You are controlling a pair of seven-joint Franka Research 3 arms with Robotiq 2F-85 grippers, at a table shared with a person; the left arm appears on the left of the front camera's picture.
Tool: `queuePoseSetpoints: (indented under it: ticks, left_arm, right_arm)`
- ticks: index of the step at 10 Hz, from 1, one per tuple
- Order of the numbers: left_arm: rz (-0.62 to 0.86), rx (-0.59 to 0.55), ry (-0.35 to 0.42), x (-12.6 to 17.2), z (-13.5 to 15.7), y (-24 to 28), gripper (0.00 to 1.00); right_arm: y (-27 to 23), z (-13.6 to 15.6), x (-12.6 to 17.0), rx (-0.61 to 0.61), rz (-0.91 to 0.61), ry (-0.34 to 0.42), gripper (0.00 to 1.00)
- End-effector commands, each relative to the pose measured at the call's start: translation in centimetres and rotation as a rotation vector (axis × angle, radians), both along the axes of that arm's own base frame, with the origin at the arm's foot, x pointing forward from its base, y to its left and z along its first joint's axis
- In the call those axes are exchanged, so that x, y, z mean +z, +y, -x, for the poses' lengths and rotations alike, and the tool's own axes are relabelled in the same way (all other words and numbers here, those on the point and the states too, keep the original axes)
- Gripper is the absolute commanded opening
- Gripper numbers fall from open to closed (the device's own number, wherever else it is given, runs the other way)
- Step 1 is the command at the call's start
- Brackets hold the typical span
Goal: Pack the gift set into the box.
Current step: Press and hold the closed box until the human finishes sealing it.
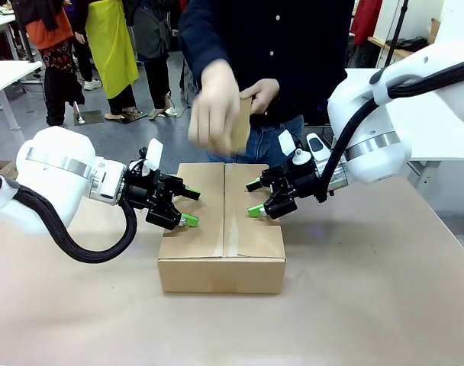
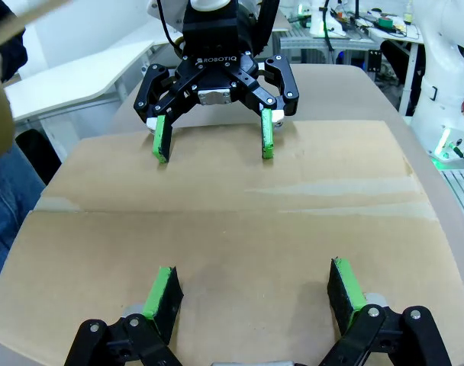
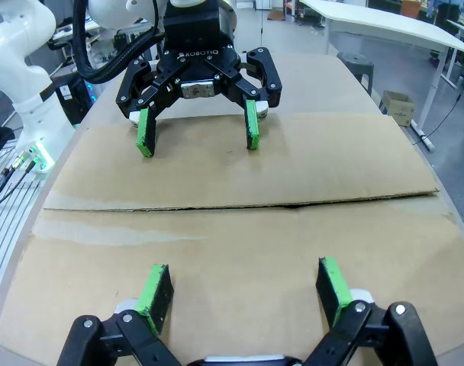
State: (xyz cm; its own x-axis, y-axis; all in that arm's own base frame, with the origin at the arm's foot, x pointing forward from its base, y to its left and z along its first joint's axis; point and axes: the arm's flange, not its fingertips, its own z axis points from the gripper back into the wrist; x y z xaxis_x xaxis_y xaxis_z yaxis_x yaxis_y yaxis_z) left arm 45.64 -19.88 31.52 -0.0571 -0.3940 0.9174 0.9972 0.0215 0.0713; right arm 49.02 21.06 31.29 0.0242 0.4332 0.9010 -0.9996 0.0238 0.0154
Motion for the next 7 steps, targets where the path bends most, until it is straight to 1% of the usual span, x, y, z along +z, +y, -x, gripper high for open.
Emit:
queuePoseSetpoints:
  ticks: [1,7]
  left_arm:
    - [0.002,-0.006,0.0,-0.29,0.08,0.04,1.0]
    - [0.002,-0.006,0.0,-0.29,0.08,0.04,1.0]
  right_arm:
    - [-0.02,0.02,-0.19,-0.004,0.006,0.001,1.0]
    - [-0.02,0.02,-0.19,-0.004,0.006,0.001,1.0]
